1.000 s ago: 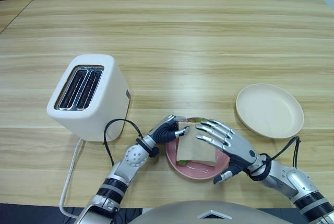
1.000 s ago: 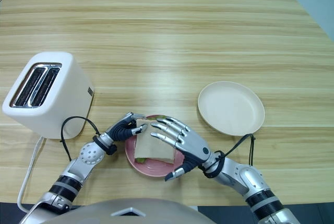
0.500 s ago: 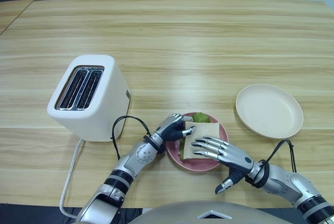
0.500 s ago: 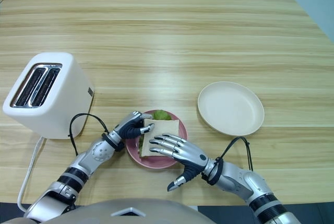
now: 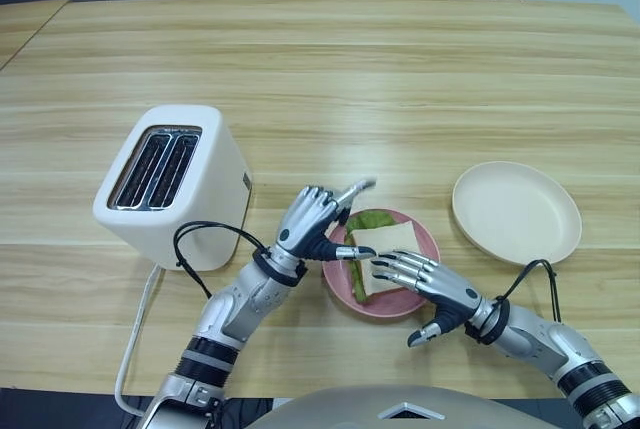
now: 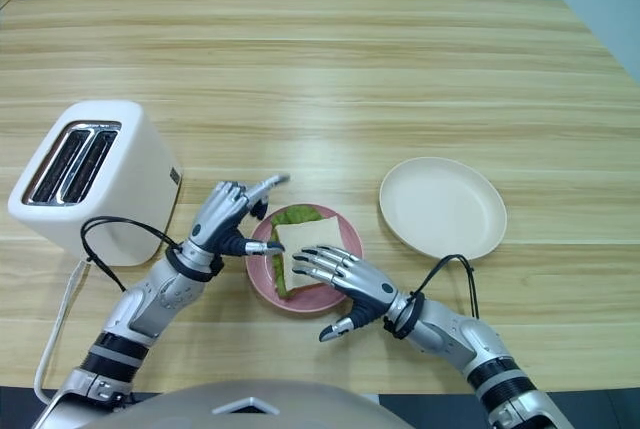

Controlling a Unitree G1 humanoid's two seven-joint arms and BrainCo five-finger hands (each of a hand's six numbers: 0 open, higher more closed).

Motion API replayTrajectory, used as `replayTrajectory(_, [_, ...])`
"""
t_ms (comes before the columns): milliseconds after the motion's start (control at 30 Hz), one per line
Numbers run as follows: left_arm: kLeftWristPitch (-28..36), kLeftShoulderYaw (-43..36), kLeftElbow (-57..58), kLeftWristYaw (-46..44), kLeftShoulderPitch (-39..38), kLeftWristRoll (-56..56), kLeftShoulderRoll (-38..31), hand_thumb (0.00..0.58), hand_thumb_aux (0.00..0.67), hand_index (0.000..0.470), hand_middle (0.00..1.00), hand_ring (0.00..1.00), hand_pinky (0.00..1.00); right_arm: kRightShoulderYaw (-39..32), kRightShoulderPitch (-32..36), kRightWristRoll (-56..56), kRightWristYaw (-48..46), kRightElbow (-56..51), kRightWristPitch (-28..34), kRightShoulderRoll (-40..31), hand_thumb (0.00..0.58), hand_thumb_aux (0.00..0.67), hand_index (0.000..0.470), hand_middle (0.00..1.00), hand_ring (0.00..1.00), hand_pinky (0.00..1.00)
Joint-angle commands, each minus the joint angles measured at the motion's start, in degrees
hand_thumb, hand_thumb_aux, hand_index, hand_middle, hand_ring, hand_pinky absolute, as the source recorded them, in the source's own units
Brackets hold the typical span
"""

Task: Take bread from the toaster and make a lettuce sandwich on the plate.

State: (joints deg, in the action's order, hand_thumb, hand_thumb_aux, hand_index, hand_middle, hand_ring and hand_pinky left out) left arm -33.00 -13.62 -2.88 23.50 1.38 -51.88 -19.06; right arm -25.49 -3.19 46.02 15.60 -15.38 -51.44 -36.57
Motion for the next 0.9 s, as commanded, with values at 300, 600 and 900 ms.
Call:
replayTrajectory(300, [-13.68,-2.00,0.23,2.20,-9.26,15.81,-8.20,0.512,0.441,0.310,0.59,0.59,0.59,1.85,5.06,4.88,16.77,-0.20,2.14,9.59,0.230,0.150,0.105,0.39,0.39,0.39])
replayTrajectory(600, [-17.84,-10.34,3.61,-18.76,-23.75,27.21,-17.69,0.580,0.670,0.470,1.00,1.00,1.00,11.46,-2.68,-16.47,12.75,9.07,-3.58,7.09,0.580,0.670,0.470,1.00,1.00,1.00])
replayTrajectory(900, [-1.79,-10.39,5.13,-27.12,-25.42,26.14,-11.62,0.580,0.670,0.470,1.00,1.00,1.00,3.38,-13.00,-14.50,-11.76,4.26,-5.57,-6.00,0.580,0.670,0.470,1.00,1.00,1.00])
